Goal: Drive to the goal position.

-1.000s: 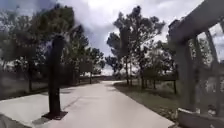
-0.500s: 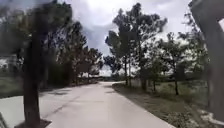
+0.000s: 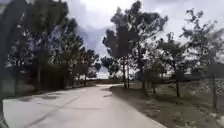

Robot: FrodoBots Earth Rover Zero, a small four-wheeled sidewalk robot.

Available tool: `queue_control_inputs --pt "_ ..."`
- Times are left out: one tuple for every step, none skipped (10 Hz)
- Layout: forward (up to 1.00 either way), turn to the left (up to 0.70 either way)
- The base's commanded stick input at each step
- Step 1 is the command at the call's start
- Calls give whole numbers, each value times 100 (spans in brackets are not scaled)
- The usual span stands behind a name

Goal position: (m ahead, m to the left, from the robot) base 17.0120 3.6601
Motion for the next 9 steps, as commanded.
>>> queue_control_inputs --pt "85 34" --pt "85 30" --pt "85 18" --pt "85 5" --pt "85 0" --pt "85 0" --pt "85 11" --pt "85 25" --pt "85 27"
